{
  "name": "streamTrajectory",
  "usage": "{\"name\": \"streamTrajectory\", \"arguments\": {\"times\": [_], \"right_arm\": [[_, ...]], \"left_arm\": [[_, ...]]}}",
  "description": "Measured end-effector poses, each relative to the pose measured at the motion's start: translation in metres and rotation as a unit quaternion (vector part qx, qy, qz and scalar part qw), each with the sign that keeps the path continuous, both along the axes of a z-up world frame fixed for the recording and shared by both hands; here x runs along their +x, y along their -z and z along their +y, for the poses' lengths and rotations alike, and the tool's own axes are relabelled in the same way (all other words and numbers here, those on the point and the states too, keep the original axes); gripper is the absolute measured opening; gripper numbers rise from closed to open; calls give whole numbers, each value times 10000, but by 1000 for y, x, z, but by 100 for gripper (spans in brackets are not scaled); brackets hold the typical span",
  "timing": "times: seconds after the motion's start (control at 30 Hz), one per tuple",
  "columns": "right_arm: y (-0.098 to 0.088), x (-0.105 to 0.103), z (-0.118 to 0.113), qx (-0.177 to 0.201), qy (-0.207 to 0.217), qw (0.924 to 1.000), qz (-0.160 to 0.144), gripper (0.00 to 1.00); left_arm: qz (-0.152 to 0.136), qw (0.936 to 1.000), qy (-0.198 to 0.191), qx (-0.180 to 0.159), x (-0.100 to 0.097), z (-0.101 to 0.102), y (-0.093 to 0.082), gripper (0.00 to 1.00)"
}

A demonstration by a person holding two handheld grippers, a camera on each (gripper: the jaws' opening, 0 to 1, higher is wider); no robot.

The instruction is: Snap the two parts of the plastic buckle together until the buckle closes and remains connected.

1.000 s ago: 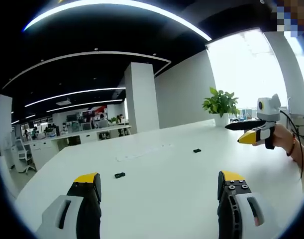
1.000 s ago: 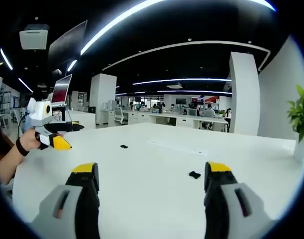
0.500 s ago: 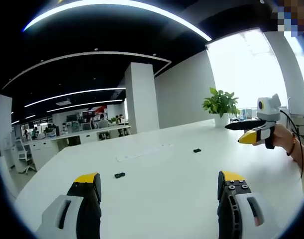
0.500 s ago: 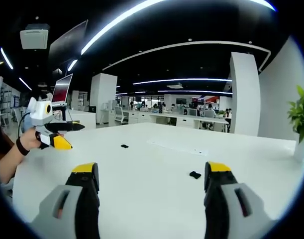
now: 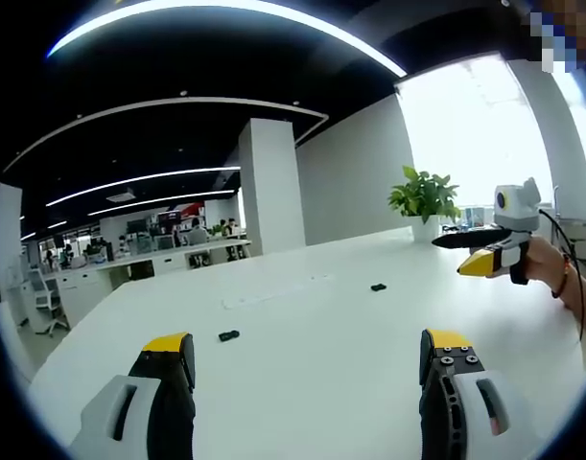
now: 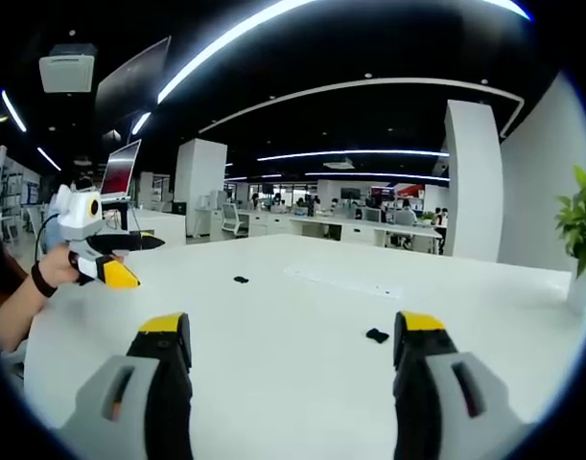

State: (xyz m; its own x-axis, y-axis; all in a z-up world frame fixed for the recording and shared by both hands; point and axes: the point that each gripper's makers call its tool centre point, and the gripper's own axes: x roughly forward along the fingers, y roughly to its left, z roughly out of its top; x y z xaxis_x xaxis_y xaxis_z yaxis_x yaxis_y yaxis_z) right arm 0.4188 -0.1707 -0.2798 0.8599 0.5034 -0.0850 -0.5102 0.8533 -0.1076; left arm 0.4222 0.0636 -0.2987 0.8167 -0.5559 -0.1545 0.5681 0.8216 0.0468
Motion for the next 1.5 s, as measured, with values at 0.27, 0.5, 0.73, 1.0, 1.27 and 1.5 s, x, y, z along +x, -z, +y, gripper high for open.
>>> {"name": "streamTrajectory", "arguments": {"times": [0.27,0.5,0.73,1.0,1.27,1.5], "right_arm": [[1,0,0,-22,4,10000,13,87],[2,-1,2,-40,-50,10000,43,87],[2,-1,2,-55,-48,10000,28,87],[-2,-2,4,54,-97,9999,-18,87],[0,-1,3,-28,-70,10000,-2,87],[0,-1,4,-25,-89,10000,2,87]], "left_arm": [[40,10000,27,-34,-2,-2,1,100],[48,10000,23,0,-2,-2,2,100],[49,10000,48,-15,-1,-2,2,100],[47,10000,60,21,-2,-3,3,100],[67,9999,83,-42,-3,-3,2,100],[34,9999,117,-45,-4,-5,1,100]]}}
